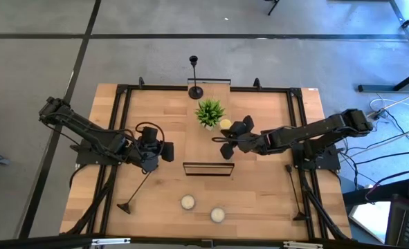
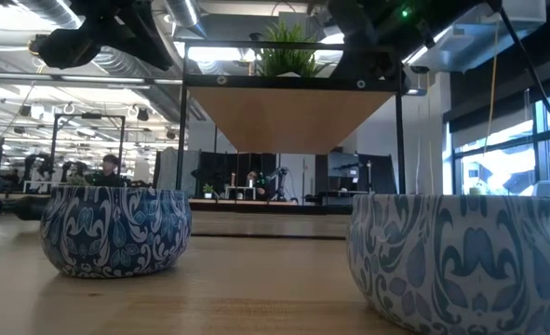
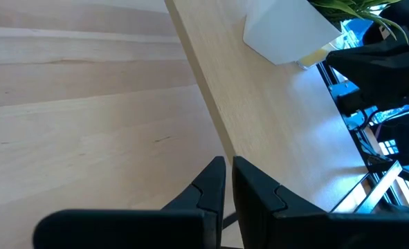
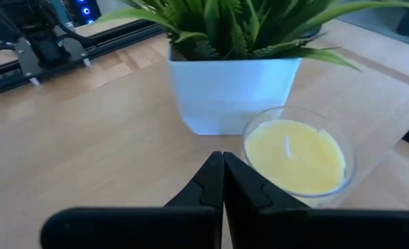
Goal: Pick & Place candle stick holders
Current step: Put the transparent scented candle on the shelf
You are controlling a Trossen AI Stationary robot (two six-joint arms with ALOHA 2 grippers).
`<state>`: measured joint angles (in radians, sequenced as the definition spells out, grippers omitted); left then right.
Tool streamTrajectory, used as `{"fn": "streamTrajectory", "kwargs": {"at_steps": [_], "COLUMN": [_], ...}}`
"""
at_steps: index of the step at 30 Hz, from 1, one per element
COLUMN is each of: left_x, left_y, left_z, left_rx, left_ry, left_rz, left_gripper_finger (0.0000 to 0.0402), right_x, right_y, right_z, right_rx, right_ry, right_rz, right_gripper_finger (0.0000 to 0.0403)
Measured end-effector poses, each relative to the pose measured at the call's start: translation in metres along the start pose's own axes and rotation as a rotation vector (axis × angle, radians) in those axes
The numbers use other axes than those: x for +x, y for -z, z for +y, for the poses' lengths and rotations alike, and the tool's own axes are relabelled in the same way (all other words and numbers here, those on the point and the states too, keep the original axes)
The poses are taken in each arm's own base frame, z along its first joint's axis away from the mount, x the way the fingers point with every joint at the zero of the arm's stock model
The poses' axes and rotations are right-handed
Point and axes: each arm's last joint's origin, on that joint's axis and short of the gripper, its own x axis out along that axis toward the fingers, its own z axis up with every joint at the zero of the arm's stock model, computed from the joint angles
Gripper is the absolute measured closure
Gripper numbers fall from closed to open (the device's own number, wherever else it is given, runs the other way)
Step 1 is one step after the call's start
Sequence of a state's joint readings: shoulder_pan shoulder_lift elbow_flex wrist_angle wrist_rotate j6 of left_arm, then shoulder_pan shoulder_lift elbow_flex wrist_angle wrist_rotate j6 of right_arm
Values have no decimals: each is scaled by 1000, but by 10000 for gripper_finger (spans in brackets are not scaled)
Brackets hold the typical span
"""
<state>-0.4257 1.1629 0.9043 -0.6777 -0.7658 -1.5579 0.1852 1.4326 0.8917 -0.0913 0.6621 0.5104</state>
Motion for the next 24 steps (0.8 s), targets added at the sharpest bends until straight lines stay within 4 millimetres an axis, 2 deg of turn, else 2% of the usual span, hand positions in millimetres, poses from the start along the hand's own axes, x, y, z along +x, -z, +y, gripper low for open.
{"fn": "streamTrajectory", "kwargs": {"at_steps": [24], "left_x": [0], "left_y": [0], "left_z": [0], "left_rx": [0], "left_ry": [0], "left_rz": [0], "left_gripper_finger": [380], "right_x": [0], "right_y": [1], "right_z": [-2], "right_rx": [-2], "right_ry": [46], "right_rz": [-10], "right_gripper_finger": [396]}}
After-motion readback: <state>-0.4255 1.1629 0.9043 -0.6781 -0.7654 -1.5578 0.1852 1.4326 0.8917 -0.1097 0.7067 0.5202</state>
